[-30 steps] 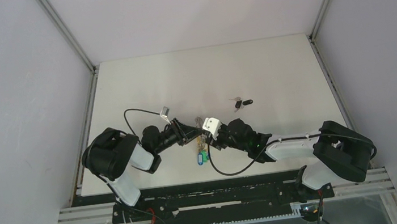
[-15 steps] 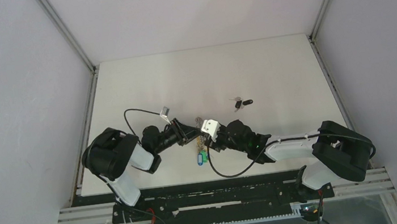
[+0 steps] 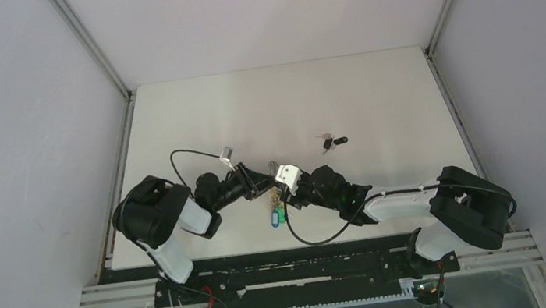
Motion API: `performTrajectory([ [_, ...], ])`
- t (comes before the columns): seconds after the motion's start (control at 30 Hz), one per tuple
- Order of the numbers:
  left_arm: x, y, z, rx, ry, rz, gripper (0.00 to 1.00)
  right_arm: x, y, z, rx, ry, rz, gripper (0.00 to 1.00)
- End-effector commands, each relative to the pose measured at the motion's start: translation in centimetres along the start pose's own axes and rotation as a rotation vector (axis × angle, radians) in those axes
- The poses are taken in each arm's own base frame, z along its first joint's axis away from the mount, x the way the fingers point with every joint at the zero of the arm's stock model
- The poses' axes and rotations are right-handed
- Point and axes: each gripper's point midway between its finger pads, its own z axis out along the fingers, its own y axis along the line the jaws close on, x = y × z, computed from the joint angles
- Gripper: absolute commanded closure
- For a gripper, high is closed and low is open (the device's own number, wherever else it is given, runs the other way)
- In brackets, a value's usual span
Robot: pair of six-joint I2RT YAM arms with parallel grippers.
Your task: Put the keys on the keyring
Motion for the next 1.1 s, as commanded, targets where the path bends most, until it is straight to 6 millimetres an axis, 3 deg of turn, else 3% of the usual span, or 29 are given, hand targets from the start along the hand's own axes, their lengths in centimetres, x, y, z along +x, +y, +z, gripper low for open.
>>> performTrajectory([
  [0.0,0.3,-1.4,-0.4,0.053,0.006,0.024,0.93,-3.3,-1.6,0.4,0.076,-0.090,-0.006,0.53],
  [0.4,0.5,-1.3,-0.4,0.055,0.020,0.030,0.93,-3.3,-2.2,-0.5,0.092,-0.072,-0.009,0.64],
  [0.6,0.5,-1.3,-0.4,0.055,0.018,0.034,0.93,-3.5,-2.2,-1.4,0.043,-0.071,0.013,0.61],
  [0.77,0.5,-1.5,-0.4,0.059,0.020,0.035,0.93,-3.0,-3.5,-1.4,0.111,-0.058,0.027,0.61],
  [1.07,0.5,-1.4,-0.3,0.058,0.022,0.029,0.93,-3.7,-1.3,-1.6,-0.026,-0.088,0.029,0.60],
])
